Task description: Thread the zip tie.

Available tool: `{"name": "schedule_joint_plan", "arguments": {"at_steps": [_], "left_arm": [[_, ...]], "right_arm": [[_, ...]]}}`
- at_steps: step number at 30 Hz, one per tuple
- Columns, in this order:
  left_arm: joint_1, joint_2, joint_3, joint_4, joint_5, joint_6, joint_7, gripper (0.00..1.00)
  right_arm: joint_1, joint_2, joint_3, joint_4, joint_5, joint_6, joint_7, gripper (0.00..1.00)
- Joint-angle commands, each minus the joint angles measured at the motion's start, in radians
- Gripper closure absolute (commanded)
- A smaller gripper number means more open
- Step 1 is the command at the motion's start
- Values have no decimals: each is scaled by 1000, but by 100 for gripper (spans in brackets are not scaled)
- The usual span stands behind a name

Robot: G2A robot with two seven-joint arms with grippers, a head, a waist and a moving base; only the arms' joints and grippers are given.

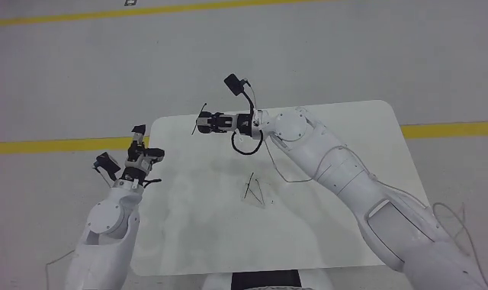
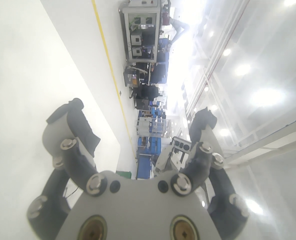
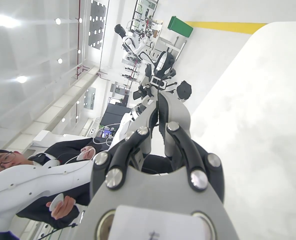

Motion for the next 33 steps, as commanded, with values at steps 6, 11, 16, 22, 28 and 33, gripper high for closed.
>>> {"name": "schedule_joint_plan", "arguments": {"at_steps": [6, 11, 16, 22, 28, 33], "left_arm": [[-15, 19, -55, 70, -31, -115, -355, 0], [-15, 19, -55, 70, -31, -115, -355, 0], [-21, 17, -37, 71, -52, -122, -362, 0], [-22, 13, -25, 79, -139, -179, -417, 0], [-34, 12, 0, 76, -150, -209, -458, 0], [-37, 13, 1, 76, -134, -216, -469, 0]], "right_arm": [[0, 0, 0, 0, 0, 0, 0, 100], [0, 0, 0, 0, 0, 0, 0, 100], [-8, 0, 0, -3, 1, 6, -8, 100], [-53, -17, -14, -33, 3, 50, -82, 100], [-75, -49, -40, -7, 59, 84, -110, 100], [-71, -56, -43, 3, 71, 88, -105, 100]]}}
